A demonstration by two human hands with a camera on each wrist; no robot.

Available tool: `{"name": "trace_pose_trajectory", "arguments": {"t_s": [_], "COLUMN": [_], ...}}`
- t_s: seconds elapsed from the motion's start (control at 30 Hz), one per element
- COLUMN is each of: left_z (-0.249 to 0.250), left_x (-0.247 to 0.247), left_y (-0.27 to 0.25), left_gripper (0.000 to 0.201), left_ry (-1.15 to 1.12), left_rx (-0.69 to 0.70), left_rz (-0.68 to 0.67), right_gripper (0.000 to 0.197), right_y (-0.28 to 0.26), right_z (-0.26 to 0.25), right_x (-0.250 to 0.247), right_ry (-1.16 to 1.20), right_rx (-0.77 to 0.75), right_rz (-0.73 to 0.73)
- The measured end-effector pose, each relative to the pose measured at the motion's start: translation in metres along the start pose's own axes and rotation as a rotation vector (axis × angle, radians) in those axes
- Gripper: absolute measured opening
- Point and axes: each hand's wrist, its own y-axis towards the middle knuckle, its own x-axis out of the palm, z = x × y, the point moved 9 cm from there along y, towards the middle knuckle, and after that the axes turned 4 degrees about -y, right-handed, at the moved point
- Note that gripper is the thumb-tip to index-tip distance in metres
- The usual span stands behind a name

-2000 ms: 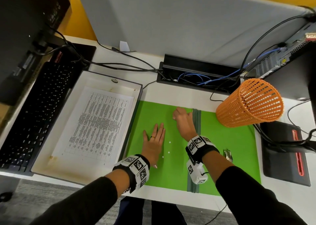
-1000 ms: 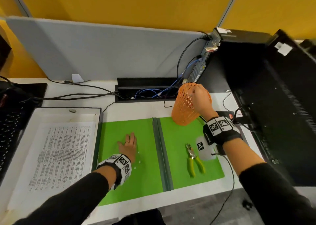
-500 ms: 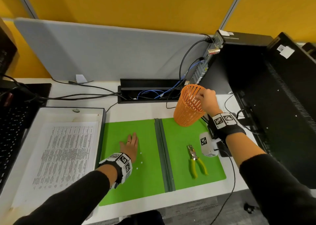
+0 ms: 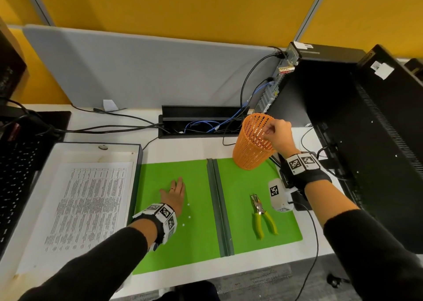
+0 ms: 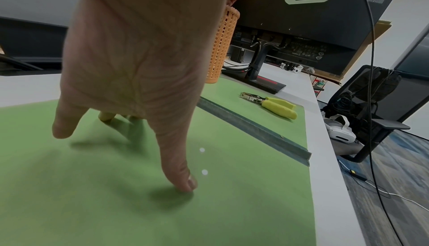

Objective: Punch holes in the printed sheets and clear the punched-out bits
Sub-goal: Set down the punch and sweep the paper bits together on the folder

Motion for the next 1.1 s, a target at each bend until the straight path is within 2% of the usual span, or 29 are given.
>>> {"name": "trace_pose_trajectory", "arguments": {"t_s": [0.13, 0.23, 0.33, 0.4, 0.5, 0.57, 0.7, 0.8, 0.93, 1.1], "left_z": [-0.001, -0.002, -0.004, -0.004, -0.005, -0.006, -0.007, -0.007, -0.005, -0.003], "left_x": [0.002, 0.003, 0.004, 0.005, 0.007, 0.009, 0.018, 0.026, 0.036, 0.038], "left_y": [0.002, 0.002, 0.002, 0.001, -0.004, -0.005, -0.009, -0.013, -0.016, -0.014], "left_gripper": [0.100, 0.102, 0.102, 0.102, 0.100, 0.097, 0.109, 0.118, 0.123, 0.124], "left_ry": [-0.011, -0.004, -0.005, -0.003, -0.034, -0.080, -0.145, -0.165, -0.205, -0.230], "left_rx": [-0.001, -0.001, -0.002, -0.004, -0.009, -0.011, -0.014, -0.003, -0.011, -0.015], "left_rz": [0.004, 0.011, 0.017, 0.020, 0.033, 0.058, 0.077, 0.074, 0.086, 0.087], "right_gripper": [0.005, 0.016, 0.015, 0.011, 0.006, 0.004, 0.004, 0.007, 0.012, 0.012], "right_y": [0.000, -0.003, -0.016, -0.032, -0.060, -0.080, -0.126, -0.157, -0.179, -0.186], "right_z": [0.003, -0.004, -0.037, -0.069, -0.108, -0.117, -0.108, -0.094, -0.086, -0.098], "right_x": [0.003, 0.001, -0.007, 0.000, 0.041, 0.084, 0.172, 0.214, 0.233, 0.232], "right_ry": [0.011, 0.014, 0.051, 0.084, 0.103, 0.109, 0.045, 0.014, 0.035, 0.058], "right_rx": [0.013, -0.002, -0.105, -0.208, -0.360, -0.396, -0.354, -0.307, -0.284, -0.349], "right_rz": [-0.012, 0.009, 0.062, 0.024, -0.080, -0.188, -0.415, -0.527, -0.525, -0.481]}}
